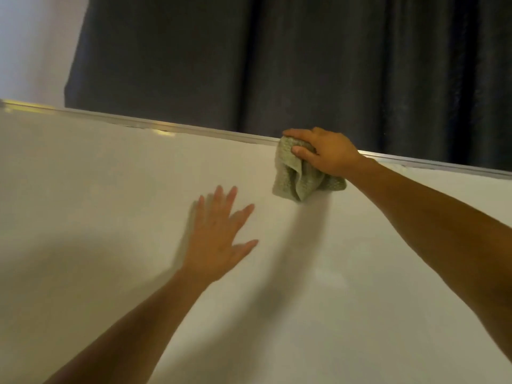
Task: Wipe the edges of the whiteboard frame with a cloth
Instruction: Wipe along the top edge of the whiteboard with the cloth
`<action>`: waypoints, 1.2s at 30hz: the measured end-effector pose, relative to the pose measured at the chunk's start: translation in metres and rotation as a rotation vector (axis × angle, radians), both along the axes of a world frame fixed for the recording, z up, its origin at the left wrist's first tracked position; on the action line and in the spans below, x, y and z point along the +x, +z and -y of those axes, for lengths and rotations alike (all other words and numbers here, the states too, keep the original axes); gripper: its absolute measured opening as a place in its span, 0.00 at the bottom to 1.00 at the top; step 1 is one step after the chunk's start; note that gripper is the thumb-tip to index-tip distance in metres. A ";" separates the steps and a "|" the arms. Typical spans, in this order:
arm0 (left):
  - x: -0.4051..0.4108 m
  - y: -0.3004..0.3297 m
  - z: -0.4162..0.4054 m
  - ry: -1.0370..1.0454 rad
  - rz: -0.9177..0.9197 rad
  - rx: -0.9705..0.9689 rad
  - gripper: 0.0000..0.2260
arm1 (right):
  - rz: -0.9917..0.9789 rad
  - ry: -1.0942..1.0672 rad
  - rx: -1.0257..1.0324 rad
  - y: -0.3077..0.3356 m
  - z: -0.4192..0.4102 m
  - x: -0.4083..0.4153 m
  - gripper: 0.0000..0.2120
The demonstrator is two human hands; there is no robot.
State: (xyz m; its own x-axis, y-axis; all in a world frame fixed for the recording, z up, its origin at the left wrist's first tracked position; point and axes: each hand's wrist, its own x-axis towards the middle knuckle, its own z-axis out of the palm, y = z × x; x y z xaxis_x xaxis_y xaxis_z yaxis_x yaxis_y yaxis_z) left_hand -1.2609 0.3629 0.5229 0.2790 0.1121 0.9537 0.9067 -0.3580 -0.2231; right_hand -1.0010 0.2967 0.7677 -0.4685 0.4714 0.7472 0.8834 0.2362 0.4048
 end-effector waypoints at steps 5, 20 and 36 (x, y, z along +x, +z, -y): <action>0.173 -0.006 0.038 -0.200 -0.275 -0.001 0.29 | 0.086 0.084 0.026 0.007 -0.001 -0.003 0.23; 0.245 -0.010 -0.005 -0.108 -0.205 0.072 0.38 | 0.032 0.170 0.084 0.012 0.013 0.117 0.20; 0.223 -0.015 -0.012 -0.048 -0.215 0.068 0.40 | -0.120 0.015 0.157 -0.009 0.049 0.310 0.19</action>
